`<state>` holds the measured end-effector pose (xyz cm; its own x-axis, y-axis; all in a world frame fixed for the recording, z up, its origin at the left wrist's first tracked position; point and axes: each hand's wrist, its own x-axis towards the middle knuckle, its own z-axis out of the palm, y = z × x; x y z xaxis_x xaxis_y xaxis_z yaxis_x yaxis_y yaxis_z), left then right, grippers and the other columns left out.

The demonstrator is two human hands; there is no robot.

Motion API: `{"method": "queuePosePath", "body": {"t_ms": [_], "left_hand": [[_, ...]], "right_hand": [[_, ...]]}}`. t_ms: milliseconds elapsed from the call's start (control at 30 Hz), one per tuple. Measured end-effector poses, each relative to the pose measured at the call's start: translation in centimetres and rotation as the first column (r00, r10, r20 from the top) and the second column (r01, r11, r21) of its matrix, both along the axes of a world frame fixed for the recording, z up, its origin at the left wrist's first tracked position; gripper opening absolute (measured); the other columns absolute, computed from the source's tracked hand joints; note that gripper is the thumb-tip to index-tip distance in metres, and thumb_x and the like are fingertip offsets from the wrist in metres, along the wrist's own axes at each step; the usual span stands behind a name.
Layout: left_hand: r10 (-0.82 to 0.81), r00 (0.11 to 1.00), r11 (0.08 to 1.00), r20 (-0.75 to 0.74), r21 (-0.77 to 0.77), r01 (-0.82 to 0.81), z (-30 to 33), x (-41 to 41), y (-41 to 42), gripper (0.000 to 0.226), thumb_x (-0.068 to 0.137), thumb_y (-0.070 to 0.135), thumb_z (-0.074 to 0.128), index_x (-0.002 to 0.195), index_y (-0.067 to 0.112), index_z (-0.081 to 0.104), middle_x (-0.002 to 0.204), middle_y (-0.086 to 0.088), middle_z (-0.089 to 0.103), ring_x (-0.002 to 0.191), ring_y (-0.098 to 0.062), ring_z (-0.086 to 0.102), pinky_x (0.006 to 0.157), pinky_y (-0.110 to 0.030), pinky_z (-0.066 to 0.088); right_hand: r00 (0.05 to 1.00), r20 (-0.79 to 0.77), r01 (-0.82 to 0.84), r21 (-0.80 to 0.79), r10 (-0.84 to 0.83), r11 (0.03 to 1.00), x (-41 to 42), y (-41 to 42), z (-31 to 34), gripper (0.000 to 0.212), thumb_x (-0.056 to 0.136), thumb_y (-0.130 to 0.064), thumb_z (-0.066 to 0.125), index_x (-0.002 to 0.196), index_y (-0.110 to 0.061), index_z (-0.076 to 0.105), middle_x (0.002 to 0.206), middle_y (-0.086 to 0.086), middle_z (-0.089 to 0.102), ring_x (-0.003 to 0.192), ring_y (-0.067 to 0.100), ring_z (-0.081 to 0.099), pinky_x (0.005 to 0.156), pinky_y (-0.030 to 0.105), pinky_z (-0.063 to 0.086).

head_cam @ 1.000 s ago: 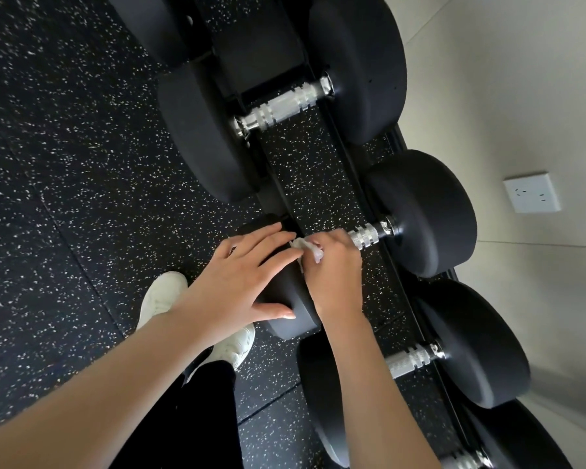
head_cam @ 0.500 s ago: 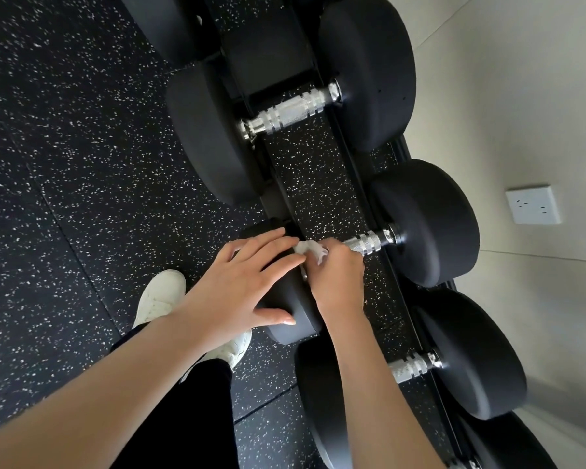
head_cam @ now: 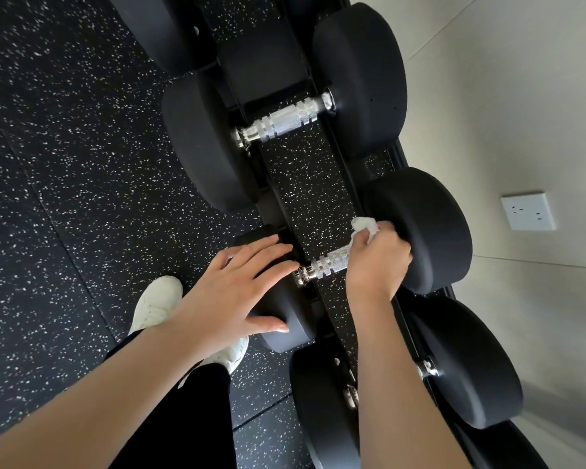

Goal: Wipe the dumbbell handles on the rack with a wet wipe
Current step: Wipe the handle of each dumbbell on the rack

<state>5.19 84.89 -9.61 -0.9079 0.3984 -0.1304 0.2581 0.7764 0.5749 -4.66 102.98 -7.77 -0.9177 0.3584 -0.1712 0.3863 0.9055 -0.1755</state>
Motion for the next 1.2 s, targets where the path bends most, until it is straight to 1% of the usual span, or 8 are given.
{"method": "queuePosePath", "body": {"t_ms": [100,233,367,600,767,867,967,1200], "left_hand": [[-0.001,1.0,1.0,0.006,-0.006,0.001,0.0,0.0,0.0,0.076,0.073,0.069,0.044,0.134,0.025,0.048,0.146,0.004,0.041,0.138,-0.014,0.026,0.104,-0.033,0.02],[-0.007,1.0,1.0,0.015,-0.016,0.007,0.1,-0.1,0.0,0.076,0.073,0.069,0.044,0.135,0.025,0.047,0.146,0.005,0.041,0.139,-0.014,0.026,0.104,-0.033,0.021],[-0.012,1.0,1.0,0.024,-0.027,0.013,0.4,-0.1,0.0,0.077,0.073,0.069,0.043,0.135,0.025,0.047,0.146,0.005,0.041,0.139,-0.014,0.026,0.105,-0.033,0.022],[0.0,1.0,0.998,0.017,-0.061,0.001,2.3,-1.5,-0.2,0.076,0.078,0.07,0.036,0.133,0.019,0.051,0.138,0.0,0.05,0.128,-0.017,0.037,0.094,-0.04,0.044],[0.095,0.989,0.988,-0.117,-0.112,-0.108,4.5,-5.7,-2.5,0.063,0.086,0.056,0.046,0.13,0.013,0.054,0.134,-0.006,0.052,0.124,-0.022,0.04,0.093,-0.045,0.045],[0.137,0.977,0.976,-0.162,-0.146,-0.161,5.0,-8.7,-4.7,0.063,0.081,0.048,0.058,0.131,0.011,0.053,0.135,-0.009,0.051,0.126,-0.029,0.043,0.095,-0.049,0.042],[0.148,0.979,0.961,-0.141,-0.215,-0.176,4.8,-11.6,-7.1,0.067,0.078,0.05,0.059,0.133,0.011,0.051,0.136,-0.011,0.049,0.128,-0.032,0.042,0.097,-0.051,0.039],[0.087,0.996,0.963,-0.002,-0.256,-0.085,2.8,-15.0,-11.3,0.079,0.074,0.064,0.052,0.133,0.01,0.052,0.133,-0.011,0.052,0.128,-0.03,0.04,0.094,-0.051,0.042]], "right_hand": [[0.991,-0.134,0.006,-0.008,-0.007,1.0,0.9,0.1,-0.4,0.019,0.091,-0.012,0.049,0.098,0.002,0.061,0.08,0.026,0.065,0.074,0.041,0.06,0.063,0.032,0.031],[0.967,-0.247,0.047,-0.073,-0.064,0.996,1.6,0.2,-0.7,0.017,0.087,-0.007,0.054,0.096,0.004,0.063,0.071,0.026,0.064,0.064,0.041,0.059,0.058,0.033,0.035],[0.973,-0.2,0.075,-0.197,-0.115,0.978,2.3,0.6,-0.2,0.027,0.087,-0.012,0.057,0.109,0.002,0.062,0.078,0.019,0.067,0.071,0.038,0.062,0.065,0.04,0.051],[0.992,-0.128,-0.045,-0.41,-0.009,0.911,2.3,0.2,2.5,0.013,0.086,-0.015,0.062,0.095,-0.006,0.065,0.062,-0.011,0.053,0.055,0.009,0.051,0.053,0.011,0.036],[0.978,-0.204,-0.142,-0.494,0.045,0.857,-0.4,-2.8,3.9,0.006,0.085,-0.014,0.062,0.089,-0.01,0.061,0.062,-0.014,0.052,0.055,0.002,0.049,0.053,0.016,0.035],[0.976,-0.218,-0.125,-0.553,0.002,0.824,-2.2,-5.1,3.4,0.009,0.086,-0.015,0.063,0.091,-0.008,0.058,0.066,-0.011,0.054,0.058,0.01,0.053,0.055,0.019,0.041],[0.977,-0.207,-0.084,-0.59,-0.049,0.803,-3.9,-7.2,2.4,0.011,0.088,-0.016,0.062,0.094,-0.008,0.057,0.067,-0.013,0.053,0.058,0.001,0.053,0.052,0.007,0.041],[0.891,-0.149,0.242,-0.643,-0.428,0.727,-8.5,-11.8,0.4,0.018,0.088,-0.02,0.063,0.102,-0.009,0.062,0.077,-0.007,0.063,0.067,0.001,0.059,0.066,0.013,0.049]]}}
